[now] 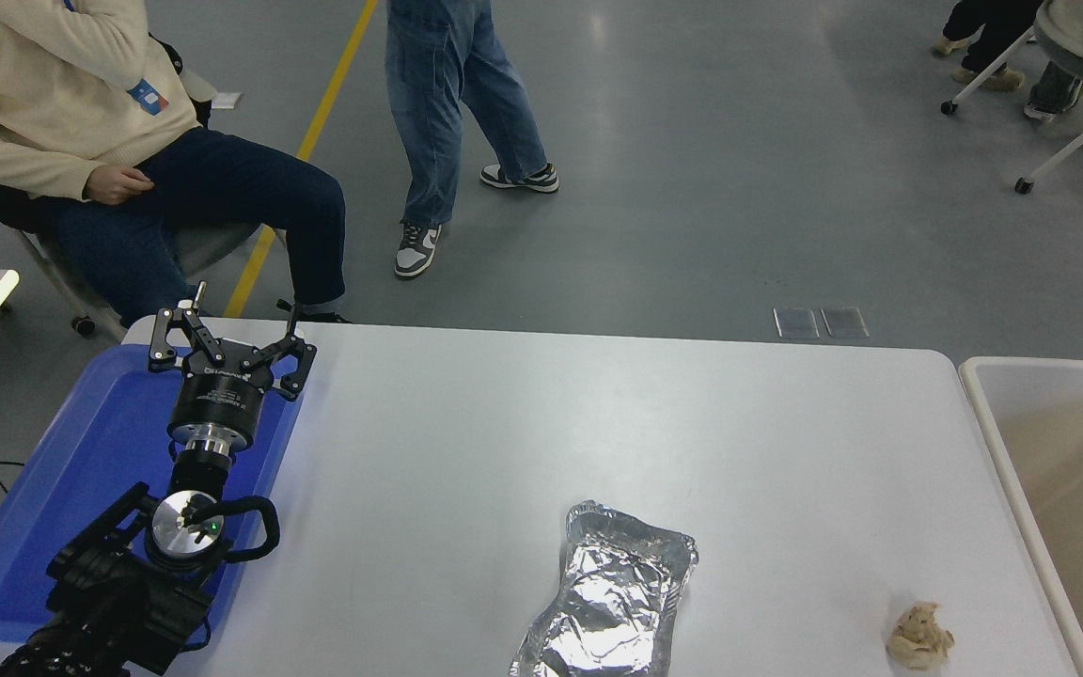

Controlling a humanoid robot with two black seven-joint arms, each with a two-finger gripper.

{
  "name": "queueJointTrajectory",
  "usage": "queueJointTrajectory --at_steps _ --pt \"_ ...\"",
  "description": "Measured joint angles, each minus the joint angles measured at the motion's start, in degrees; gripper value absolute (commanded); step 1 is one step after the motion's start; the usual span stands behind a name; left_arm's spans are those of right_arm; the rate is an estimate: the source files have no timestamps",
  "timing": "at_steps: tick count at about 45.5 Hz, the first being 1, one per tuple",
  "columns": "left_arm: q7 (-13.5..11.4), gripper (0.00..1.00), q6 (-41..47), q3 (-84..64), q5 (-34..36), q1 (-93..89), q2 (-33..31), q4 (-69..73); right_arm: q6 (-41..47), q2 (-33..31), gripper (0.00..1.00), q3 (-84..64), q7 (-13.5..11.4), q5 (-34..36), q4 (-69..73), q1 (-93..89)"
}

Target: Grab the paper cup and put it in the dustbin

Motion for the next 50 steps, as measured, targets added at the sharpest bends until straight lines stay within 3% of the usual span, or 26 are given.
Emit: queueJointTrajectory --at_steps 22,41,50 --pt "0.0 1.00 0.0 0.0 0.0 -0.1 0.0 0.0 -4.1 -1.3 0.00 25.3 0.0 -0.1 -11.0 -31.1" --pt "0.0 1.00 0.0 0.0 0.0 -0.1 0.0 0.0 -27.4 0.9 0.00 44.2 0.0 0.7 -15.6 -53.5" --pt "0.0 1.00 0.0 0.0 0.0 -0.1 0.0 0.0 -34.5 6.2 0.00 49.0 0.0 0.8 -23.1 -62.9"
